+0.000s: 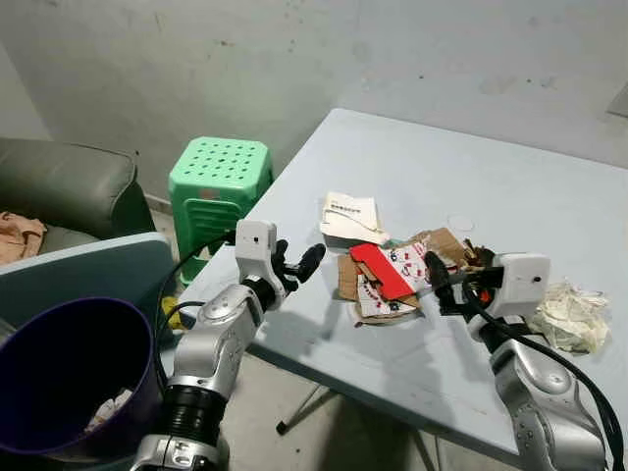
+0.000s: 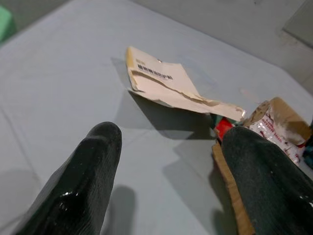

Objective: Picking trash to rubbish bin

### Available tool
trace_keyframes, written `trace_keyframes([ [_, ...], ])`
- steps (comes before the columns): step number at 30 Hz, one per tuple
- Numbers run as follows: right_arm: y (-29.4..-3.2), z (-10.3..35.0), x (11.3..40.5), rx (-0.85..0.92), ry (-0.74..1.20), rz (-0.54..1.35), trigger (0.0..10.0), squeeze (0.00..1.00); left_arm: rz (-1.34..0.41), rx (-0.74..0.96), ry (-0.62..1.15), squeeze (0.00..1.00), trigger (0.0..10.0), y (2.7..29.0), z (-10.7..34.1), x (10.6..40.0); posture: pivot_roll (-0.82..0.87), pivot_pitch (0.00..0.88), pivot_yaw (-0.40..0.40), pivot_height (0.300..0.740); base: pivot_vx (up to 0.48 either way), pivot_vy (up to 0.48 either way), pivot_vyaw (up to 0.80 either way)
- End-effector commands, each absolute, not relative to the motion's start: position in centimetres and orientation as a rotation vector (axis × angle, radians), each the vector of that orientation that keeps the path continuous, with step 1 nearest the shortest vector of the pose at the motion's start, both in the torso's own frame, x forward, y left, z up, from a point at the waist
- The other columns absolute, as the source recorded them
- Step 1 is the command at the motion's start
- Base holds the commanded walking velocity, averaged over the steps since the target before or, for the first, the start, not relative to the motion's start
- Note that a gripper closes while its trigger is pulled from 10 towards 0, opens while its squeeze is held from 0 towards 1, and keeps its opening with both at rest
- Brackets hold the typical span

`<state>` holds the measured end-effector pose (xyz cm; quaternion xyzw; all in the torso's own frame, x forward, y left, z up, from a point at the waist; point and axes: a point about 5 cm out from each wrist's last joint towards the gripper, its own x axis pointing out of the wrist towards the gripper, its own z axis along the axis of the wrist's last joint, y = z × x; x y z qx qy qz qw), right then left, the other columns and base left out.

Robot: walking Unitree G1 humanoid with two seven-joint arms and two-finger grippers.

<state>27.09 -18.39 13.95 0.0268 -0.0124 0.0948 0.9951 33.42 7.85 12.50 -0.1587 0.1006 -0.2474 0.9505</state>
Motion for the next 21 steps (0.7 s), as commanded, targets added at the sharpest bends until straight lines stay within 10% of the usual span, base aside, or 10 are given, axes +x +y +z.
trace_keyframes([
  [1, -18.2, 14.1, 26.6, 0.056, -0.01, 0.241, 10.0, 0.0, -0.528, -0.353, 0.211, 0.0, 10.0, 7.4, 12.9, 33.8, -0.03, 0.087, -0.051, 0.74, 0.0, 0.0, 0.0],
  [21, -16.9, 13.5, 24.1, 0.035, 0.093, 0.414, 10.0, 0.0, -0.596, -0.469, 0.241, 0.0, 10.0, 4.7, 14.0, 35.7, -0.07, 0.111, -0.046, 0.74, 0.0, 0.0, 0.0],
])
